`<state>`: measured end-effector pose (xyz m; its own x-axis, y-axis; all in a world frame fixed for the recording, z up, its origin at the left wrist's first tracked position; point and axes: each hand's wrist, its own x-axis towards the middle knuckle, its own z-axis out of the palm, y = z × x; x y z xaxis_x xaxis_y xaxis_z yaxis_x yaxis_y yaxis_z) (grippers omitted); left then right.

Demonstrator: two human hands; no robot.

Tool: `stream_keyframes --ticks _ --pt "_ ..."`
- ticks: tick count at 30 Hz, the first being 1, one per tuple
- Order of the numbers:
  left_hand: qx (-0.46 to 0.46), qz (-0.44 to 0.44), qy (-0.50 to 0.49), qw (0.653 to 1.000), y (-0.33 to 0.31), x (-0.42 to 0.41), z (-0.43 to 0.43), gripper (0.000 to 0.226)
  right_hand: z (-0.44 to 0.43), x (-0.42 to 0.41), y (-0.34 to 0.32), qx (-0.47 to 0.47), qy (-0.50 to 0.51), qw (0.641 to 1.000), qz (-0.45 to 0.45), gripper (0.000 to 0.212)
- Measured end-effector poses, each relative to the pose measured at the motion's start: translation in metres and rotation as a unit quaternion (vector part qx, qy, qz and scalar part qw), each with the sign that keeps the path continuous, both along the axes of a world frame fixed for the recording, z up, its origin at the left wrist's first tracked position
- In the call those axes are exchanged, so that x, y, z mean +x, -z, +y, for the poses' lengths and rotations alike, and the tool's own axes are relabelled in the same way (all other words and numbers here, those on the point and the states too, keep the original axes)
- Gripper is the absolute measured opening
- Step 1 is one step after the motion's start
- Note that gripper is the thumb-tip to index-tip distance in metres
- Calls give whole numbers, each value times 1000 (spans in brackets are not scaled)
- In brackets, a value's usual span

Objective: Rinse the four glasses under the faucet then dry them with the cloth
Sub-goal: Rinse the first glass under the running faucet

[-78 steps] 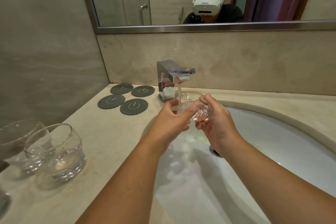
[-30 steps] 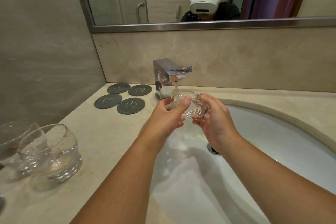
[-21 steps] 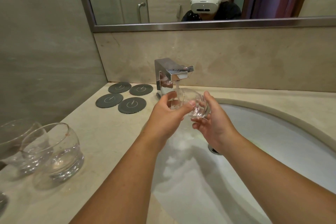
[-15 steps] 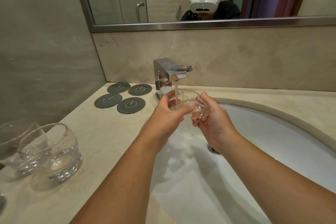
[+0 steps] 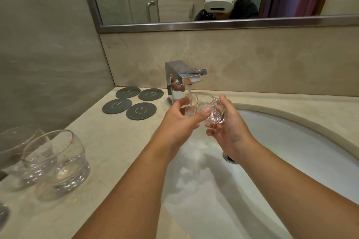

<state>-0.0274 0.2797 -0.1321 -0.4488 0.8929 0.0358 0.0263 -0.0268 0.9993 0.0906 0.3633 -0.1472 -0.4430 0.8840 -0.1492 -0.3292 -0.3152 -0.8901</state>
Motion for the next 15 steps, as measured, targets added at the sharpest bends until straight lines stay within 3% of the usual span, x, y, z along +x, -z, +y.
stream_keyframes --ticks 3,10,13,15 --pt "9 -1 17 1000 1 -1 0 80 0 0 1 4 -14 1000 4 48" --pt "-10 22 -6 1000 -1 5 -2 90 -1 1 -2 15 50 999 15 37" --pt "-14 16 7 1000 -4 5 -5 78 0 1 -1 22 56 998 18 36" --pt "-19 17 13 1000 -6 8 -7 82 0 2 -1 28 46 998 21 36"
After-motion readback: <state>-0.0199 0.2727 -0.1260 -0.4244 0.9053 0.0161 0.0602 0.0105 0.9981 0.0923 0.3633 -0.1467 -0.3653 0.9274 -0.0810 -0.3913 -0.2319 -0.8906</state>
